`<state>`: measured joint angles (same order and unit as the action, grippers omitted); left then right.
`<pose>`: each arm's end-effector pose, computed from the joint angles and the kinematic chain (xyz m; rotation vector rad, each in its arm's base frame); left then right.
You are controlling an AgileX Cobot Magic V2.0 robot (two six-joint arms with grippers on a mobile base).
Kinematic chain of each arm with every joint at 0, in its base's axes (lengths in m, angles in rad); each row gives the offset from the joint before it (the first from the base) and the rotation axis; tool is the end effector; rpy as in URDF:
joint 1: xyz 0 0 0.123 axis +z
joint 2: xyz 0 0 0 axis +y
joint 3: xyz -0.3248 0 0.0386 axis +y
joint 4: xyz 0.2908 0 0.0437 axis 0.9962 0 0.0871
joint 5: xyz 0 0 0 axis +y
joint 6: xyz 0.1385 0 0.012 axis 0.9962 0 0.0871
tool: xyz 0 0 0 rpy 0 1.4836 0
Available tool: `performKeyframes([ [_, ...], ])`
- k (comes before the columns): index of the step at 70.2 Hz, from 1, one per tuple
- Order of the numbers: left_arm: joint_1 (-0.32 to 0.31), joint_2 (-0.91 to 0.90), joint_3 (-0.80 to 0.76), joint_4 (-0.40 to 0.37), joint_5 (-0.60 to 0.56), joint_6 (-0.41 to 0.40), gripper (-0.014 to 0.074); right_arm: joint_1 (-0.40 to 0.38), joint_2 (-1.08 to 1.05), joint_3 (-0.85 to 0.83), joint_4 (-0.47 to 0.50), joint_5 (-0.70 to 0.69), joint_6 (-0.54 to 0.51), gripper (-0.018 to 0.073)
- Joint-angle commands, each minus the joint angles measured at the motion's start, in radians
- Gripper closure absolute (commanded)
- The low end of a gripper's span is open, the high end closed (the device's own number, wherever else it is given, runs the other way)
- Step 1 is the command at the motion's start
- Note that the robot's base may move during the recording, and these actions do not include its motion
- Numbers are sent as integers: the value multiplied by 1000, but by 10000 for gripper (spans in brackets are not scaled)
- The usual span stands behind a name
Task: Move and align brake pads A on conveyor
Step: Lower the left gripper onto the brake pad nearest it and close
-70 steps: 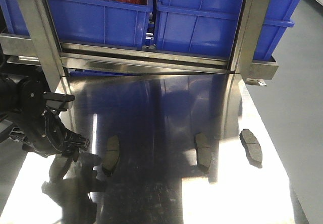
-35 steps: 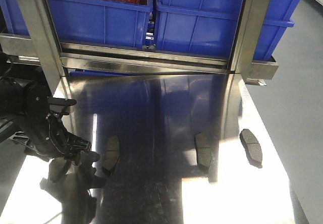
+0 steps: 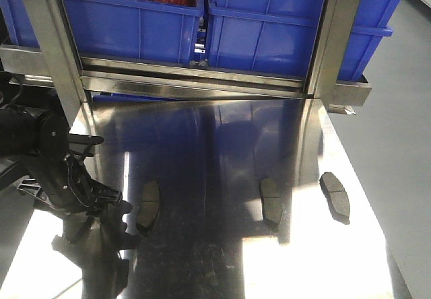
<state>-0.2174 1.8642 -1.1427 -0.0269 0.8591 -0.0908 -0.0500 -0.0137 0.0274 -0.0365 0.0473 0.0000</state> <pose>0.3790 -0.0866 0.1249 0.1684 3.0633 -0.0501 0.1049 -0.0055 0.2004 0.0118 1.5449 -0.0699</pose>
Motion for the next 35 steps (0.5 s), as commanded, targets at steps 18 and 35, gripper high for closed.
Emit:
performKeyframes([
  [18, -3, -16, -18, -3, 12, -11, 94, -5, -8, 10, -2, -74, -6, 567],
  [35, -3, -16, -18, -3, 8, -11, 431, -5, -8, 10, -2, -74, -6, 567],
])
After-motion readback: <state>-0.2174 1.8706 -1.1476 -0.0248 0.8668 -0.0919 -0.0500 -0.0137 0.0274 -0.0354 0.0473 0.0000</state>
